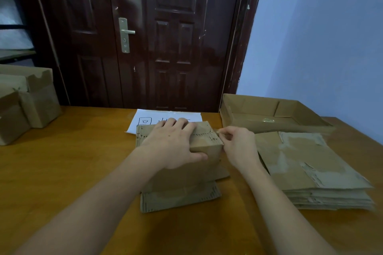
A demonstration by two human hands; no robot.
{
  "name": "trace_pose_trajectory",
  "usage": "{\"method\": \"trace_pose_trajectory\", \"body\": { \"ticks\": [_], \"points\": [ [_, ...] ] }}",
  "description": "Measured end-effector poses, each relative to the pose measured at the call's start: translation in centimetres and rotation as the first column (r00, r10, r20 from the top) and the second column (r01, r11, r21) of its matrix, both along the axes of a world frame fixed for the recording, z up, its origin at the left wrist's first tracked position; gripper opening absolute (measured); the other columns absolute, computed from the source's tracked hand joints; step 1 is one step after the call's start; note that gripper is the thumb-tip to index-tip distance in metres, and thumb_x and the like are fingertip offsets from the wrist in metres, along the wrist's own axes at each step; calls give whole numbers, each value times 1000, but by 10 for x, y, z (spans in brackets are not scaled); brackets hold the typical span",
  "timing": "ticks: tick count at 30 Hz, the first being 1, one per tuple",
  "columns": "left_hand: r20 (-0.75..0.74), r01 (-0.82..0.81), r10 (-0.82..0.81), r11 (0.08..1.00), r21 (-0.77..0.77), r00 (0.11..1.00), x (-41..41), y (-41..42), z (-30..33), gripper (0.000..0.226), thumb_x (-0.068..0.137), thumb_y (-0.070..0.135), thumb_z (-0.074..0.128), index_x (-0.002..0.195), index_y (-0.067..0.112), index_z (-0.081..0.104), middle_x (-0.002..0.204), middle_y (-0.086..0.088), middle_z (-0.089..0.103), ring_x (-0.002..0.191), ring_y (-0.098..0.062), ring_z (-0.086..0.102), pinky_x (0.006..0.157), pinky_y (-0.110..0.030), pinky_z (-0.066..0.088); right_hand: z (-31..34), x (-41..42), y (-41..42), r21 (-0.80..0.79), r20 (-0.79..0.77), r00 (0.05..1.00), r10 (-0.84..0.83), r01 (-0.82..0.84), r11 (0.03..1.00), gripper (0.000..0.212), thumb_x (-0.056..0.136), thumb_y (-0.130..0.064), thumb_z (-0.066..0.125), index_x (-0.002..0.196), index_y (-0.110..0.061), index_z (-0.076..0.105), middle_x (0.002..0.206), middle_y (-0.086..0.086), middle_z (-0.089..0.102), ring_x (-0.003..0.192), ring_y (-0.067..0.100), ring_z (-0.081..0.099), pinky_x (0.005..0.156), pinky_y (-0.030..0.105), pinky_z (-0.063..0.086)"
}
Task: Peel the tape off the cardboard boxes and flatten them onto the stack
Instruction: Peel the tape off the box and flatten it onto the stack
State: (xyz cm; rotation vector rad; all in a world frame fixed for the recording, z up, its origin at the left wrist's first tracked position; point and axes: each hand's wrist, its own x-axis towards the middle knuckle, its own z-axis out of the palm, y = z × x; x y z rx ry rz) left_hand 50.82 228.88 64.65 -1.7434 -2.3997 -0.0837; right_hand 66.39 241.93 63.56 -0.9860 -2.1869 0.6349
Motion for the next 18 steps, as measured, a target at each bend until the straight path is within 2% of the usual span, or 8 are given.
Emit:
{"method": "trace_pose_trajectory", "body": {
  "ticks": [2,3,4,6,8,12,15,18],
  "points": [
    [4,1,-1,1000,-10,1000,-1,0,1,106,71,98,21,153,33,27,151,4,39,135,-24,38,117,-49,30,-1,2,-1,35,33,998,46,-47,998,25,98,-22,65,122,-24,72,113,-8,72,94,1,59,69,9,44],
    [5,1,-1,1000,-13,1000,-1,0,1,105,71,98,22,154,33,27,151,4,38,135,-24,38,116,-49,30,-1,4,1,-11,31,994,109,-109,994,27,100,-23,63,125,-25,71,116,-11,71,100,2,60,74,12,49],
    [7,2,-2,1000,-16,1000,-1,1,1,105,71,98,23,154,33,27,151,4,38,135,-24,38,116,-49,30,0,7,5,-109,-8,982,188,-187,976,27,101,-26,60,127,-27,71,116,-14,72,103,2,63,79,17,53],
    [11,1,-1,1000,-22,1000,0,0,2,107,69,98,22,154,33,27,151,4,38,135,-24,38,116,-48,30,4,15,10,-369,-171,939,298,-342,864,25,104,-34,54,119,-33,74,107,-17,75,100,1,68,80,22,58],
    [13,0,1,1000,-23,1000,1,0,2,109,67,99,20,154,33,27,151,4,38,135,-24,37,116,-48,30,6,18,13,-433,-230,918,322,-393,811,24,104,-35,53,108,-38,76,99,-20,76,94,-3,69,69,17,58],
    [20,0,0,1000,-8,1000,1,0,1,107,68,99,23,153,34,27,151,6,38,136,-23,36,117,-47,29,0,13,17,-290,-181,950,255,-300,909,15,96,-25,68,106,-32,77,90,-21,75,87,-5,69,63,13,55],
    [16,1,-1,1000,-9,1000,1,-1,1,108,67,99,20,154,34,26,152,6,37,137,-23,36,117,-48,27,-7,3,13,-117,-11,991,131,-132,984,20,92,-20,73,110,-29,74,95,-17,70,84,0,65,62,12,50],
    [18,1,-1,1000,-5,1000,0,-1,0,108,67,99,21,154,34,25,153,5,37,137,-23,36,117,-48,28,-19,-4,4,44,33,997,76,-78,996,17,92,-15,73,99,-28,64,88,-18,60,82,-1,57,62,11,41]
  ]
}}
